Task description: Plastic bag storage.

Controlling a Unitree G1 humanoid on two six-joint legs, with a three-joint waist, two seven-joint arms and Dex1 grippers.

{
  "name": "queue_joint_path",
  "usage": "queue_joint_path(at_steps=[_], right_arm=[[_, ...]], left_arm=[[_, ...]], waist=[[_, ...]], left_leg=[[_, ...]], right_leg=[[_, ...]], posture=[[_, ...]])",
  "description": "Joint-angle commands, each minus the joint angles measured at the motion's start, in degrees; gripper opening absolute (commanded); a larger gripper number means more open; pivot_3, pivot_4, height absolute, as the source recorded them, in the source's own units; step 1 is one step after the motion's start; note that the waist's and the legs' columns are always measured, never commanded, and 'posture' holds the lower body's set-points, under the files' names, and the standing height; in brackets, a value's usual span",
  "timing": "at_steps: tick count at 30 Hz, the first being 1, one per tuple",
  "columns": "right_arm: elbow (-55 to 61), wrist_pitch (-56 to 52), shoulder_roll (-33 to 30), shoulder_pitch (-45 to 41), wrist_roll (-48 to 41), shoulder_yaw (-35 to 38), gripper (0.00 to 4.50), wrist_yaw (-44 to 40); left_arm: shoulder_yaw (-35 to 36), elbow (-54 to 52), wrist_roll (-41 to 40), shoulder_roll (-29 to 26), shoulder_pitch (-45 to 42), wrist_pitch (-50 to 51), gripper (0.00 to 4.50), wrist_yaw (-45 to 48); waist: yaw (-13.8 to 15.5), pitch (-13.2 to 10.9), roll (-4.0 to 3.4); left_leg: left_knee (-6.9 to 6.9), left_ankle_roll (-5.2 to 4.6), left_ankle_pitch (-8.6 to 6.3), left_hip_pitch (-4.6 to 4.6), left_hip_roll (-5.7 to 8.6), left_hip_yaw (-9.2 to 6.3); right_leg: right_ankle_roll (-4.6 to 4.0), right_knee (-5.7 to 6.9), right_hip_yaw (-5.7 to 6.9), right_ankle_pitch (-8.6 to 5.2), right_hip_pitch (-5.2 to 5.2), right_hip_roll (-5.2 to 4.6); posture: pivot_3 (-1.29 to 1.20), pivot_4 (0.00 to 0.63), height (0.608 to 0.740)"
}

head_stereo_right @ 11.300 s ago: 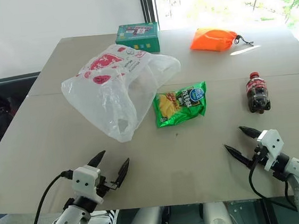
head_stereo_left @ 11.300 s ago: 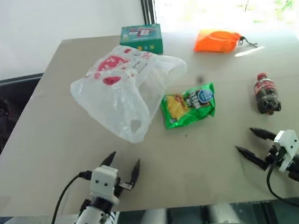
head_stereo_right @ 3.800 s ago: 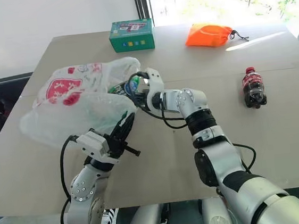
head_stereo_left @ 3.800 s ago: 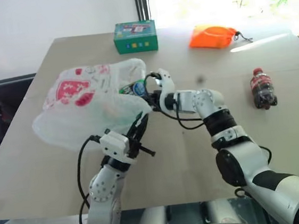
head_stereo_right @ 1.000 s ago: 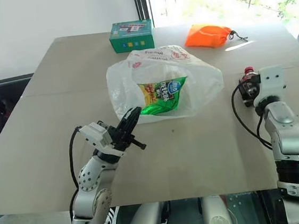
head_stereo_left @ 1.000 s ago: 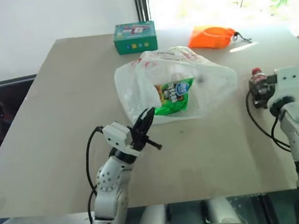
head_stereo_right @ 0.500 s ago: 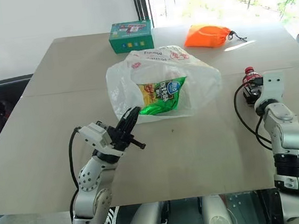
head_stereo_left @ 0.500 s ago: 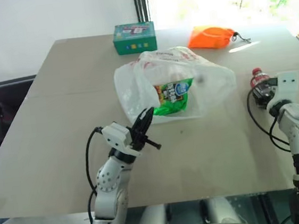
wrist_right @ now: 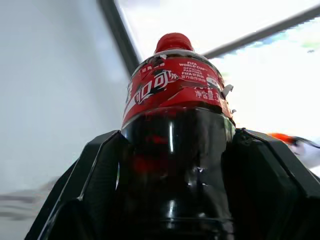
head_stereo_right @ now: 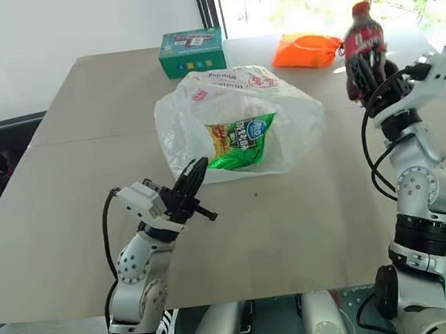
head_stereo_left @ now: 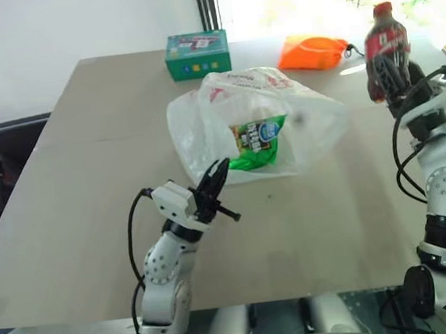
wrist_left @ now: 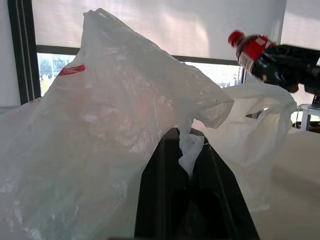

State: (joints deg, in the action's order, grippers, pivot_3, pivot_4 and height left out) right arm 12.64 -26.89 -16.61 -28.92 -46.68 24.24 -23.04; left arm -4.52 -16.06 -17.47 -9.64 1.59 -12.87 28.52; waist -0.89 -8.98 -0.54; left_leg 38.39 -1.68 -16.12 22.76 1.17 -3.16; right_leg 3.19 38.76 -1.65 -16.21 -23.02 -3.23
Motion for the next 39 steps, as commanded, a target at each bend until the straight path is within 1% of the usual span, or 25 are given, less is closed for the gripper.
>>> queue_joint_path(at_steps=[1,4,6,8,10,12,15,17,18,19,21,23,24,25,26,28,29,32,34,35,37,39], right_arm=[[9.5,-6.5,-3.1,0.8,-12.4,-2.5,2.94,-6.2],[13.7,-11.7,-7.1,2.9,-16.7,-6.3,2.94,-10.6],[15.4,-14.9,-11.3,5.2,-16.4,-10.3,2.94,-14.8],[15.0,-15.3,-14.2,7.2,-13.2,-13.7,2.94,-17.3],[12.5,-13.0,-16.1,8.5,-6.7,-18.0,2.94,-19.0],[9.2,-11.6,-17.0,7.6,0.1,-22.6,2.94,-18.8],[3.3,-13.5,-13.6,1.9,6.2,-27.1,2.94,-12.9],[-1.4,-14.5,-9.0,-3.4,9.9,-28.8,2.94,-7.6],[-4.7,-13.9,-6.0,-6.2,12.4,-29.3,2.94,-4.4],[-8.0,-12.9,-3.0,-8.7,14.9,-29.6,2.94,-1.4],[-14.2,-7.6,1.6,-12.6,20.4,-30.6,2.94,2.1],[-19.6,-2.7,5.1,-15.5,23.8,-29.6,2.94,4.6],[-21.5,-2.4,6.1,-16.6,23.7,-28.7,3.95,4.3],[-22.6,-1.8,6.6,-17.2,23.8,-28.0,4.28,3.7],[-23.3,0.5,6.9,-17.3,25.4,-27.7,4.4,4.8],[-23.8,2.8,7.0,-17.1,28.4,-26.8,4.4,8.2],[-23.0,3.2,6.5,-16.3,28.4,-26.0,4.4,8.1],[-16.1,0.5,3.9,-12.3,23.3,-23.7,4.4,1.1],[-6.8,-2.9,-1.3,-6.6,16.5,-23.1,4.4,-9.0],[-3.3,-4.5,-3.5,-4.4,13.8,-23.0,4.4,-12.6],[6.6,-8.8,-9.6,2.9,6.1,-22.6,4.4,-21.2],[14.1,-9.9,-13.3,9.6,0.4,-20.4,4.4,-25.1]], left_arm=[[0.3,-0.2,0.1,0.1,-0.4,-1.0,0.0,0.0],[0.3,-0.4,0.3,0.1,-0.2,-1.1,0.0,-0.3],[0.3,-0.4,0.4,0.2,0.0,-1.1,0.0,-0.5],[0.2,-0.7,0.6,0.4,0.2,-1.0,0.0,-0.9],[0.1,-1.1,0.7,0.5,0.4,-1.0,0.0,-1.1],[0.0,-1.3,0.8,0.6,0.7,-1.1,0.0,-1.1],[-0.2,-1.2,0.8,0.6,1.2,-1.6,0.0,-1.0],[-0.2,-1.0,0.9,0.5,1.3,-1.8,0.0,-0.9],[-0.2,-0.9,0.9,0.4,1.3,-1.9,0.0,-0.9],[-0.1,-0.7,0.8,0.4,1.3,-2.0,0.0,-0.8],[-0.1,-0.3,0.8,0.3,1.1,-2.1,0.0,-0.8],[-0.3,0.1,0.9,0.4,0.9,-2.2,0.0,-0.8],[-0.6,0.2,0.9,0.5,0.8,-2.3,0.0,-0.6],[-0.7,0.3,0.9,0.4,0.8,-2.3,0.0,-0.5],[-0.7,0.4,0.9,0.3,0.7,-2.3,0.0,-0.4],[-0.5,0.5,0.9,0.2,0.6,-2.5,0.0,-0.4],[-0.3,0.7,0.9,0.2,0.6,-2.5,0.0,-0.4],[-0.1,0.5,1.0,0.1,0.8,-2.5,0.0,-0.6],[-0.2,0.3,1.0,0.2,1.1,-2.3,0.0,-0.7],[-0.2,0.2,1.0,0.2,1.2,-2.3,0.0,-0.8],[-0.3,0.1,1.0,0.1,1.4,-2.3,0.0,-0.8],[-0.3,0.2,1.1,0.1,1.4,-2.3,0.0,-0.8]], waist=[[0.1,0.0,0.01],[0.2,0.0,0.04],[0.2,0.0,0.04],[0.2,0.0,0.11],[0.1,0.0,0.12],[0.1,0.0,0.16],[-0.1,0.0,0.23],[-0.6,-0.1,0.29],[-0.7,-0.1,0.31],[-0.7,-0.1,0.33],[-0.8,-0.1,0.34],[-0.5,-0.1,0.36],[-0.3,-0.1,0.36],[-0.1,-0.1,0.36],[0.1,-0.1,0.36],[0.1,-0.1,0.36],[0.1,-0.1,0.36],[0.2,-0.1,0.37],[0.2,-0.1,0.36],[0.1,-0.1,0.37],[0.0,-0.1,0.36],[0.0,-0.1,0.36]], left_leg=[[0.01,-0.01,0.0,0.0,0.02,0.0],[0.04,-0.01,-0.01,0.01,0.05,-0.01],[0.05,-0.01,-0.01,0.01,0.08,-0.07],[0.05,-0.01,-0.01,0.01,0.08,-0.1],[0.06,-0.01,-0.01,0.01,0.08,-0.11],[0.1,-0.01,-0.01,-0.04,0.09,-0.07],[0.13,0.0,0.0,-0.08,0.09,-0.1],[0.13,0.02,0.01,-0.14,0.06,-0.04],[0.12,0.22,0.13,-0.13,0.06,-0.05],[0.11,0.29,0.17,-0.12,0.05,-0.09],[0.09,0.34,0.2,-0.08,0.03,-0.15],[0.08,0.37,0.21,-0.01,0.05,-0.15],[0.07,0.37,0.22,0.03,0.07,-0.16],[0.06,0.38,0.22,0.07,0.11,-0.14],[0.06,0.38,0.22,0.1,0.16,-0.14],[0.03,0.38,0.21,0.11,0.25,-0.14],[0.03,0.38,0.21,0.12,0.27,-0.14],[0.02,0.38,0.21,0.12,0.28,-0.16],[0.0,0.36,0.21,0.13,0.26,-0.18],[-0.01,0.34,0.2,0.15,0.24,-0.18],[-0.02,0.18,0.1,0.15,0.22,-0.14],[-0.02,0.08,0.05,0.13,0.18,-0.22]], right_leg=[[0.0,0.0,0.0,0.0,0.01,-0.03],[0.0,-0.01,0.02,0.0,0.02,-0.06],[0.0,-0.01,0.08,0.0,0.03,-0.09],[0.0,-0.02,0.1,0.0,0.04,-0.07],[0.0,-0.01,0.11,0.0,0.05,-0.07],[0.0,0.02,0.08,0.0,0.07,-0.07],[0.0,0.05,0.1,0.01,0.12,-0.06],[-0.01,0.11,0.03,0.02,0.11,-0.02],[-0.02,0.15,0.02,0.02,0.07,-0.01],[-0.02,0.16,0.04,0.02,0.05,0.01],[-0.03,0.14,0.07,0.02,0.02,0.05],[-0.03,0.09,0.08,0.02,-0.03,0.03],[-0.03,0.06,0.1,0.02,-0.03,-0.01],[-0.02,0.02,0.09,0.02,-0.05,-0.06],[-0.01,0.01,0.1,0.02,-0.07,-0.12],[-0.01,0.01,0.17,0.02,-0.08,-0.28],[-0.01,0.01,0.18,0.02,-0.08,-0.31],[0.0,-0.01,0.21,0.01,-0.07,-0.32],[0.0,-0.04,0.23,0.01,-0.07,-0.3],[0.0,-0.06,0.23,0.01,-0.07,-0.3],[0.0,-0.08,0.19,0.01,-0.07,-0.29],[0.0,-0.17,0.26,0.0,0.01,-0.26]], posture=[[0.0,0.15,0.74],[0.0,0.15,0.74],[0.0,0.15,0.74],[0.0,0.15,0.74],[0.0,0.15,0.74],[0.0,0.15,0.74],[0.0,0.15,0.74],[0.0,0.15,0.74],[0.0,0.15,0.74],[0.0,0.15,0.74],[0.0,0.15,0.74],[0.0,0.15,0.74],[0.0,0.15,0.74],[0.0,0.15,0.74],[0.0,0.15,0.74],[0.0,0.15,0.74],[0.0,0.15,0.74],[0.0,0.15,0.74],[0.0,0.15,0.74],[0.0,0.15,0.74],[0.0,0.15,0.74],[0.0,0.15,0.74]])
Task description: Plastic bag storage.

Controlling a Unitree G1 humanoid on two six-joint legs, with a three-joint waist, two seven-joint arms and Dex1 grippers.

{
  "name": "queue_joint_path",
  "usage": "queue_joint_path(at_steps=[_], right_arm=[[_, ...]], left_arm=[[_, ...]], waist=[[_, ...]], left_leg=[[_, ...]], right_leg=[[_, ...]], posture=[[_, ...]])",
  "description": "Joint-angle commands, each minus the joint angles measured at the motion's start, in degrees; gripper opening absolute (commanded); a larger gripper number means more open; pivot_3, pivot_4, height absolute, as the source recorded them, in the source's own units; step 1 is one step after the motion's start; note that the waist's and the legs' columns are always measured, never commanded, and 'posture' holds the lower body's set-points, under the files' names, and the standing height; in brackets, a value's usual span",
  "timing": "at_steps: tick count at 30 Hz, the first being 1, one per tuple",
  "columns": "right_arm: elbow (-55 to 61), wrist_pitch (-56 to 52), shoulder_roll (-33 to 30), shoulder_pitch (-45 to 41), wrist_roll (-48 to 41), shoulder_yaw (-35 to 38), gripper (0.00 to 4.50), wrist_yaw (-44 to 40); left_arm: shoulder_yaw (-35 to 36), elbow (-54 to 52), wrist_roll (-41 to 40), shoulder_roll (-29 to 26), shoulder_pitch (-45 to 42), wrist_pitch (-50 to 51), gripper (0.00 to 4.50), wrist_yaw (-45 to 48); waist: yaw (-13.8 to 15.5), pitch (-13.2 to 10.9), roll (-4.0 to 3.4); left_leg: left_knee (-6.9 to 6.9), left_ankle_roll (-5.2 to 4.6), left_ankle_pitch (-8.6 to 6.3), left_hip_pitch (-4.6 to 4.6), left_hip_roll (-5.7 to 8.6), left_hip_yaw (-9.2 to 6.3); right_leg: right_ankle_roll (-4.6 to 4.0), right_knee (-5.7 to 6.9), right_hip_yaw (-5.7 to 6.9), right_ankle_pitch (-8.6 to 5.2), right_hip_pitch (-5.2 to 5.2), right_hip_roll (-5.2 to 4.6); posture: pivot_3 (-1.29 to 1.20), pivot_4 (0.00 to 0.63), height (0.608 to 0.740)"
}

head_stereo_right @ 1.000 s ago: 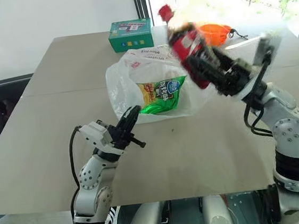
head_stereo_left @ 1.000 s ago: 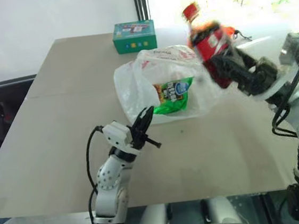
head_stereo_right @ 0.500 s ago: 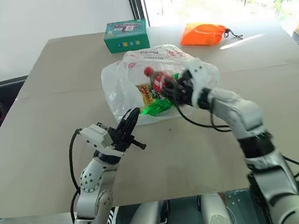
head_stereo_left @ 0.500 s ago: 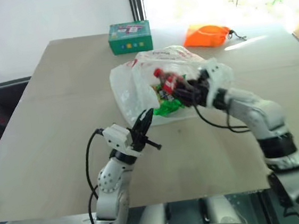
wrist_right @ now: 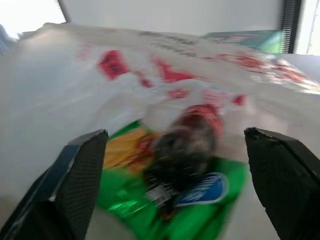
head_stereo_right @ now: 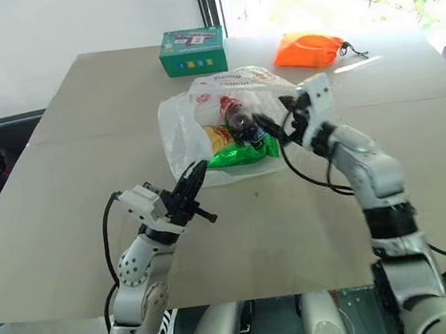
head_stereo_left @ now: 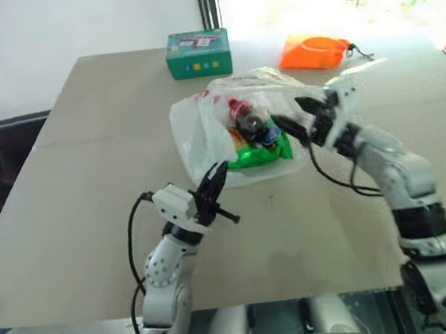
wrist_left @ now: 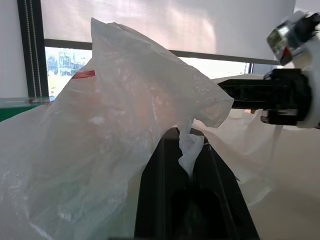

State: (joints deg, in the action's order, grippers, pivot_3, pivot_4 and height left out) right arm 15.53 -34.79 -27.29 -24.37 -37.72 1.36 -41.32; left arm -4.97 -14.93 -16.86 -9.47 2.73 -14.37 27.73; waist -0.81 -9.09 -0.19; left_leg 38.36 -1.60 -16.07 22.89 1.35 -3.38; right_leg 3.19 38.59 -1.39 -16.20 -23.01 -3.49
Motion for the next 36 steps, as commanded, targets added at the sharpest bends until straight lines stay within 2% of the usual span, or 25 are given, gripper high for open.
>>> queue_joint_path(at_steps=[1,3,5,7,9,11,18,20,21,22,28,30,33,36], right_arm=[[13.0,0.4,-2.0,6.7,-8.2,4.3,4.4,-5.3],[13.2,4.9,0.6,6.1,-6.5,8.7,4.4,1.1],[11.0,8.1,2.1,1.9,-4.6,14.0,4.4,8.0],[8.9,6.9,-0.1,0.4,-2.4,16.3,4.4,11.4],[7.4,3.5,-4.3,2.4,0.8,15.0,4.4,11.5],[4.1,3.3,-5.8,3.7,5.7,12.8,4.4,13.9],[-7.6,0.7,-1.7,-0.4,10.9,7.9,4.4,18.5],[-9.4,2.0,0.0,-2.1,10.6,8.7,3.85,19.0],[-9.4,2.1,0.4,-2.7,9.5,9.6,3.39,18.4],[-9.4,2.0,0.7,-3.1,8.7,10.2,3.2,17.9],[-5.4,-2.5,-0.5,-3.0,3.4,12.3,0.3,15.0],[-4.8,-4.5,-0.8,-4.7,1.0,13.7,0.13,14.9],[-6.2,-7.6,-1.2,-12.6,-4.1,17.4,0.13,16.8],[-10.8,-7.7,-1.3,-20.5,-5.3,19.9,0.13,19.4]], left_arm=[[0.2,-1.0,0.4,-0.2,0.2,-0.7,0.0,0.0],[0.4,-1.0,0.3,-0.4,0.1,-0.7,0.0,0.1],[0.6,-1.2,0.2,-0.6,0.2,-0.5,0.0,0.1],[0.7,-1.2,0.1,-0.7,0.4,-0.4,0.0,0.1],[0.6,-1.1,0.0,-0.7,0.6,-0.4,0.0,0.1],[0.4,-1.1,0.0,-0.6,0.6,-0.3,0.0,0.2],[0.3,-0.4,0.2,-0.7,-0.9,-0.1,0.0,0.3],[0.6,-0.4,0.3,-0.8,-1.1,-0.2,0.0,0.2],[0.9,-0.5,0.3,-0.9,-1.2,-0.2,0.0,-0.1],[1.0,-0.6,0.4,-1.0,-1.2,-0.2,0.0,-0.2],[3.3,0.8,2.0,-2.0,-4.5,2.1,0.0,-2.9],[5.0,2.0,2.0,-2.3,-8.8,4.8,0.0,-4.8],[10.6,6.1,-1.2,-4.2,-23.8,11.3,0.0,-8.9],[15.2,13.6,-3.5,-6.8,-39.1,15.3,0.0,-11.2]], waist=[[-0.2,0.0,0.01],[-0.6,0.0,0.05],[-0.7,-0.1,0.05],[-0.3,0.0,0.08],[0.3,0.0,0.21],[0.4,0.1,0.27],[-0.1,0.0,0.21],[0.0,0.0,0.2],[0.0,0.0,0.2],[0.0,0.0,0.2],[0.2,0.0,0.21],[0.3,0.0,0.21],[0.2,-0.2,0.22],[0.1,-0.2,0.27]], left_leg=[[0.0,-0.02,-0.01,-0.01,-0.02,0.0],[0.02,-0.03,-0.02,-0.12,-0.07,0.05],[0.07,-0.03,-0.02,-0.26,-0.03,0.11],[0.18,-0.04,0.02,-0.33,0.01,0.04],[0.19,-0.06,0.04,-0.52,0.02,-0.05],[0.17,-0.06,0.04,-0.53,0.02,-0.19],[0.12,0.11,0.14,-0.4,0.01,0.06],[0.12,0.05,0.1,-0.39,0.01,0.01],[0.12,0.03,0.09,-0.38,0.02,0.01],[0.12,0.0,0.07,-0.38,0.02,0.01],[0.12,-0.02,0.06,-0.27,0.03,-0.07],[0.13,-0.04,0.05,-0.26,0.06,-0.14],[0.18,-0.04,0.06,-0.25,0.1,-0.18],[0.39,0.01,0.1,-0.17,0.07,-0.32]], right_leg=[[0.0,0.0,0.0,0.0,0.02,0.01],[0.0,0.05,-0.07,0.0,0.07,0.03],[0.01,0.27,-0.13,0.02,0.11,0.09],[0.04,0.3,-0.1,0.04,0.24,0.11],[0.05,0.27,-0.04,0.05,0.48,0.14],[0.03,0.22,0.12,0.04,0.58,0.12],[0.03,0.22,-0.1,0.04,0.34,0.07],[0.03,0.21,-0.07,0.04,0.34,0.08],[0.03,0.21,-0.07,0.04,0.34,0.08],[0.03,0.2,-0.06,0.04,0.34,0.08],[0.04,0.1,0.04,0.04,0.34,0.03],[0.04,0.14,0.12,0.04,0.35,0.02],[0.04,0.28,0.14,0.05,0.31,0.05],[0.0,0.36,0.24,0.1,0.31,0.23]], posture=[[0.0,0.15,0.74],[0.0,0.15,0.74],[0.0,0.15,0.74],[0.0,0.15,0.74],[0.0,0.15,0.74],[0.0,0.15,0.74],[0.0,0.15,0.74],[0.0,0.15,0.74],[0.0,0.15,0.74],[0.0,0.15,0.74],[0.0,0.15,0.74],[0.0,0.15,0.74],[0.0,0.15,0.74],[0.0,0.15,0.74]])
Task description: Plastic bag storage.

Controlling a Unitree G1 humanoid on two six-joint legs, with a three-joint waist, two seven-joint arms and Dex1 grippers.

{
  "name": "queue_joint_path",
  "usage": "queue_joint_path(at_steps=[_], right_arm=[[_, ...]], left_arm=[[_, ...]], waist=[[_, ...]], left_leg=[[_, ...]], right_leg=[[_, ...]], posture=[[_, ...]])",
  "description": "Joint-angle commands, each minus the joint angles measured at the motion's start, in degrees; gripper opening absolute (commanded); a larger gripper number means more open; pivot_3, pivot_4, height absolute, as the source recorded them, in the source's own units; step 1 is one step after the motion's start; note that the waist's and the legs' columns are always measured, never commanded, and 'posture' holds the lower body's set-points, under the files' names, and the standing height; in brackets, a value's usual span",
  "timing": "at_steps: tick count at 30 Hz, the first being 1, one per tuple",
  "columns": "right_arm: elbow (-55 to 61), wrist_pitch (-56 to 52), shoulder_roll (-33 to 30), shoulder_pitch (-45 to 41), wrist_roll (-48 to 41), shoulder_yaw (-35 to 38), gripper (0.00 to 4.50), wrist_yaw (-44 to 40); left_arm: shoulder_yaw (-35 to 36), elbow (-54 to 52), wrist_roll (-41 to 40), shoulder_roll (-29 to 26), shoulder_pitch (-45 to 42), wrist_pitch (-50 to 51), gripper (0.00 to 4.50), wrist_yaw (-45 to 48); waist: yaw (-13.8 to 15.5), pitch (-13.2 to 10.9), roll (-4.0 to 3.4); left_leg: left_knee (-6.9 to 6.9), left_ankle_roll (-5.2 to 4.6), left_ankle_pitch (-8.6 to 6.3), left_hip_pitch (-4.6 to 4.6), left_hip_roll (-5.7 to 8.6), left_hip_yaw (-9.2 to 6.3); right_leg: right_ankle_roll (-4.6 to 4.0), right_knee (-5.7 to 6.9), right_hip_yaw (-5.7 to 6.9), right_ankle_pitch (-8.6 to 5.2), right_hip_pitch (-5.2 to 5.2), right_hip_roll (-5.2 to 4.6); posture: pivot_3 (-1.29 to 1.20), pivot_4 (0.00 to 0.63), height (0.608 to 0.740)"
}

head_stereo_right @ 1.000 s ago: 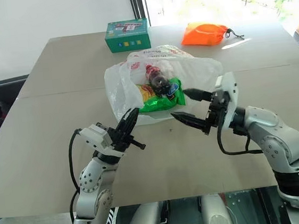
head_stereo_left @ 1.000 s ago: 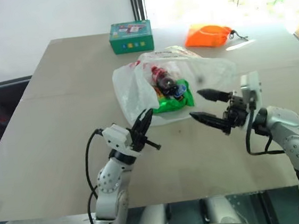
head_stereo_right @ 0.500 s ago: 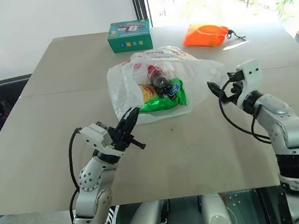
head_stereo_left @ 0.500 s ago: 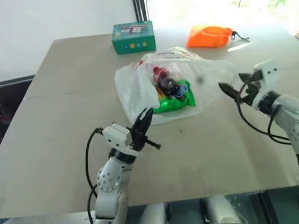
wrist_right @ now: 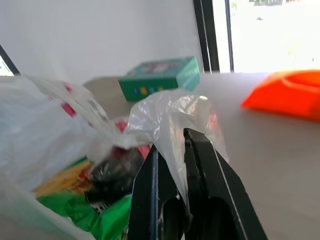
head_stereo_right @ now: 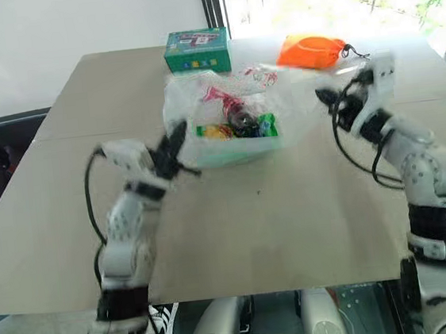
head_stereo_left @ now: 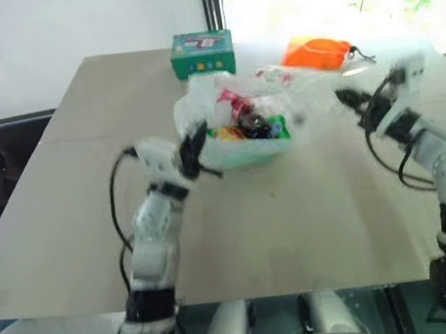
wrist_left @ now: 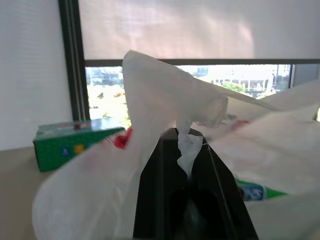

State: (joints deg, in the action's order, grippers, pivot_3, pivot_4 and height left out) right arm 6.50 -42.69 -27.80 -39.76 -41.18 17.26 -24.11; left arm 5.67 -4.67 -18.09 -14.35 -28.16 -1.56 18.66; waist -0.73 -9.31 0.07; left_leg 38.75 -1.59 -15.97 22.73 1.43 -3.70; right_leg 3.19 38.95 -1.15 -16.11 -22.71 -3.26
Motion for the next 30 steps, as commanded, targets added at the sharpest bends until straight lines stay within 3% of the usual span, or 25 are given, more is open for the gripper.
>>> queue_joint_path(at_steps=[1,7,10,14,19,25,28,30], right_arm=[[-3.8,0.6,-0.9,-7.4,-1.7,4.7,0.13,3.1],[-14.5,4.5,-1.7,-18.7,-1.4,6.8,0.13,2.6],[-16.8,6.4,-2.0,-21.1,-1.0,7.2,0.13,2.5],[-15.5,6.3,-2.4,-21.2,-2.8,7.8,0.13,1.6],[-7.5,-0.7,-3.8,-13.1,-10.2,10.1,0.13,0.3],[8.2,-13.1,-6.3,7.5,-23.2,11.2,0.13,-0.5],[15.2,-14.2,-8.8,19.9,-22.4,8.8,0.13,-4.3],[18.2,-12.3,-8.6,27.3,-20.4,7.2,0.63,-6.0]], left_arm=[[5.6,6.3,-2.4,-2.9,-12.5,3.3,0.0,-2.5],[10.0,28.5,-3.1,-9.7,-36.7,2.2,0.0,0.5],[10.9,33.5,-3.5,-11.8,-40.8,0.6,0.0,3.3],[10.8,33.5,-3.5,-14.6,-39.9,1.8,0.0,5.9],[10.7,15.3,-7.7,-15.4,-25.7,10.2,0.0,8.1],[10.6,-12.9,-12.5,-14.8,1.8,22.3,0.0,4.9],[10.4,-22.4,-12.2,-14.1,14.9,24.3,0.0,3.7],[10.1,-27.0,-10.2,-12.6,24.0,23.3,0.53,2.7]], waist=[[0.0,0.0,0.06],[-0.3,-0.1,0.15],[-0.8,-0.1,0.14],[-1.9,-0.1,0.14],[-2.8,-0.1,0.13],[-2.8,-0.1,0.14],[-1.7,0.0,0.15],[-1.3,0.0,0.14]], left_leg=[[0.0,0.02,0.01,0.03,0.01,0.0],[-0.21,0.25,0.14,0.47,0.14,0.15],[-0.24,0.3,0.17,1.09,0.22,0.14],[-0.4,0.31,0.18,1.08,0.32,0.08],[-0.5,0.31,0.17,1.14,0.36,0.07],[-0.5,0.3,0.16,1.18,0.33,-0.06],[-0.24,0.29,0.16,1.14,0.29,0.02],[-0.1,0.27,0.15,0.81,0.24,0.14]], right_leg=[[0.0,-0.02,0.0,0.0,-0.02,0.01],[0.02,-0.15,-0.05,-0.02,-0.47,-0.04],[0.03,-0.09,0.03,-0.01,-1.1,-0.18],[0.03,-0.11,0.3,-0.02,-1.19,-0.55],[0.04,-0.06,0.4,-0.03,-1.33,-0.78],[0.05,-0.11,0.2,-0.03,-1.17,-0.85],[0.08,-0.18,0.12,-0.04,-1.04,-0.81],[0.12,-0.11,-0.05,-0.07,-0.75,-0.8]], posture=[[0.0,0.15,0.74],[0.0,0.15,0.74],[0.0,0.15,0.74],[0.0,0.15,0.74],[0.0,0.15,0.74],[0.0,0.15,0.74],[0.0,0.15,0.74],[0.0,0.15,0.74]])
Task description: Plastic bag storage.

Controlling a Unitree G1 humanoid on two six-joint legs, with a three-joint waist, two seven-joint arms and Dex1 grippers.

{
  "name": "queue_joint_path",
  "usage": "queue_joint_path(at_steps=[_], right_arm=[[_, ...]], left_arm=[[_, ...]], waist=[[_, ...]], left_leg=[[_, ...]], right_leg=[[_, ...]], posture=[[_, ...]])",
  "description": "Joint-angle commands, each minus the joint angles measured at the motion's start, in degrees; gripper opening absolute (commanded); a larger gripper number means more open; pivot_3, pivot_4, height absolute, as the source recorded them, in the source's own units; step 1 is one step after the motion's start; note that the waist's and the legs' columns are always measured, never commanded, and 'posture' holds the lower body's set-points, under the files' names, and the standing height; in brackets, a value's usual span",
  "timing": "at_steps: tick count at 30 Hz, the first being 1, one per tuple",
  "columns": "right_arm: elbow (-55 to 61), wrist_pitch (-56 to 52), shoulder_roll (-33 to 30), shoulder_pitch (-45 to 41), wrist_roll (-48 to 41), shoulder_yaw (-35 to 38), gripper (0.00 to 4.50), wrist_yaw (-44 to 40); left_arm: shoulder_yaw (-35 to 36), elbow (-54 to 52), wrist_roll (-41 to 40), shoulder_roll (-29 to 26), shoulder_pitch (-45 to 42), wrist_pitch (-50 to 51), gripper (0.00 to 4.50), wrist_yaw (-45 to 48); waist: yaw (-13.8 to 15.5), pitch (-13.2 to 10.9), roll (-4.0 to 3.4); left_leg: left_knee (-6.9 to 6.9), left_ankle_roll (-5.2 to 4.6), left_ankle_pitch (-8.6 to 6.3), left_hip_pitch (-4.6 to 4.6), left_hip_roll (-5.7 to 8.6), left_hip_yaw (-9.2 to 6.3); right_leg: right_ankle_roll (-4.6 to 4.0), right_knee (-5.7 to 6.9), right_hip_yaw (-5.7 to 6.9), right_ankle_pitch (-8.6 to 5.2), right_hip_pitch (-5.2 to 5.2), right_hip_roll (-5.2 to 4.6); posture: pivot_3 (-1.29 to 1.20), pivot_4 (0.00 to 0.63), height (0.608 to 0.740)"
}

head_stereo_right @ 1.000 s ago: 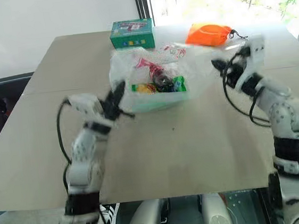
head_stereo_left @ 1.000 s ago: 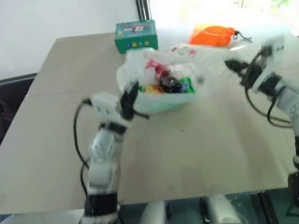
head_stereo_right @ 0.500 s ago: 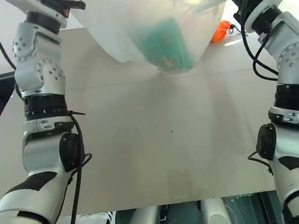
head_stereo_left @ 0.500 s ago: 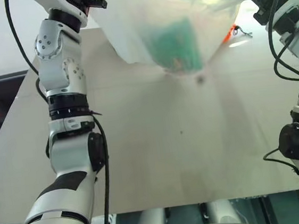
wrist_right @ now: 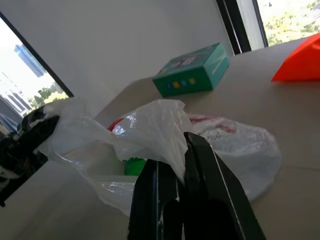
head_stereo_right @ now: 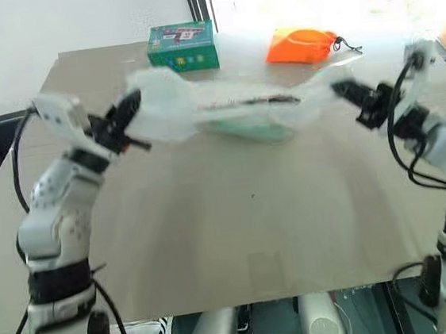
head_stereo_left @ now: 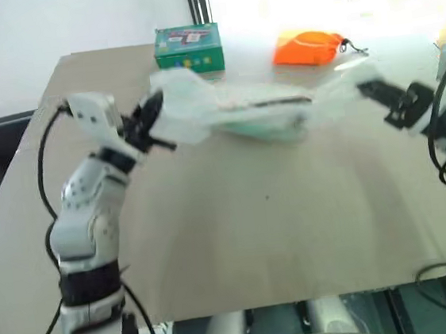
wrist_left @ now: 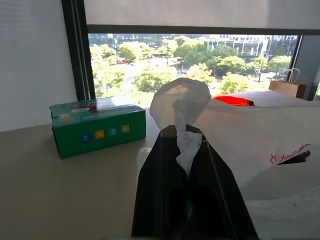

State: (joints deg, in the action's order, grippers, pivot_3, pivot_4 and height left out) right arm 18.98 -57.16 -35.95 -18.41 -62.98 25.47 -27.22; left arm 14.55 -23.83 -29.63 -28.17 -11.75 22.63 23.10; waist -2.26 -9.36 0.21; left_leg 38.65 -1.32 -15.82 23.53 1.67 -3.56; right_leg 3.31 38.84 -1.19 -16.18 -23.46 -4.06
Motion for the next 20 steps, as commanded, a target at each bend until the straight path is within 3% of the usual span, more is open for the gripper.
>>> queue_joint_path(at_steps=[1,6,7,8,9,10,13,20], right_arm=[[7.1,3.4,-0.6,8.7,2.6,-1.9,0.87,-4.2],[14.0,13.6,-0.3,25.0,10.7,-7.1,3.11,-13.9],[14.2,19.6,0.6,29.1,15.8,-8.9,3.31,-15.8],[13.9,24.7,1.4,32.5,20.4,-10.5,4.33,-16.8],[12.7,29.4,1.7,35.6,24.7,-12.0,4.33,-18.0],[10.8,33.3,1.4,37.8,28.3,-13.2,4.5,-19.2],[1.6,46.8,2.6,39.1,37.0,-14.4,4.5,-20.9],[-16.3,67.3,7.2,32.6,39.6,-13.3,4.5,-26.8]], left_arm=[[0.7,-9.2,2.6,1.8,11.5,-2.6,0.76,-1.1],[-0.6,-11.1,7.4,5.4,27.9,-13.1,2.98,2.2],[-0.5,-10.2,8.9,6.4,31.2,-15.9,3.14,2.5],[-0.3,-9.3,9.9,7.4,33.8,-18.1,4.13,2.6],[-0.2,-8.1,11.3,8.2,36.4,-20.2,4.13,2.5],[-0.7,-7.1,12.2,8.5,38.8,-22.3,4.45,3.4],[-2.5,-3.4,15.2,8.3,44.3,-28.0,4.45,6.4],[-4.7,1.6,20.4,8.5,43.8,-30.4,4.45,4.8]], waist=[[0.3,0.0,0.01],[1.4,0.0,0.02],[1.8,0.1,0.13],[1.8,0.1,0.13],[1.9,0.1,0.11],[2.0,0.1,0.12],[1.8,0.2,0.23],[1.7,0.2,0.28]], left_leg=[[0.0,-0.22,-0.1,-0.03,0.0,-0.03],[-0.11,-0.36,-0.12,-1.42,-0.05,0.05],[-0.11,-0.37,-0.12,-1.61,-0.09,0.06],[-0.24,-0.37,-0.13,-1.9,-0.29,0.0],[-0.24,-0.37,-0.13,-1.91,-0.29,-0.01],[-0.23,-0.37,-0.13,-1.8,-0.28,-0.02],[-0.26,-0.38,-0.16,-1.79,-0.28,0.04],[-0.3,-0.39,-0.16,-1.79,-0.31,0.05]], right_leg=[[-0.01,0.06,0.01,0.02,0.0,0.11],[-0.02,0.0,-0.08,0.02,1.27,0.21],[-0.02,-0.06,-0.07,0.01,1.48,0.24],[-0.03,-0.45,-0.02,-0.01,1.94,0.17],[-0.03,-0.45,-0.01,-0.01,1.95,0.17],[-0.03,-0.49,0.0,0.01,1.84,0.17],[-0.03,-0.74,-0.01,0.02,1.91,0.13],[-0.1,-0.86,0.02,0.08,1.9,0.13]], posture=[[0.0,0.15,0.74],[0.0,0.15,0.74],[0.0,0.15,0.74],[0.0,0.15,0.74],[0.0,0.15,0.74],[0.0,0.15,0.74],[0.0,0.15,0.74],[0.0,0.15,0.74]])
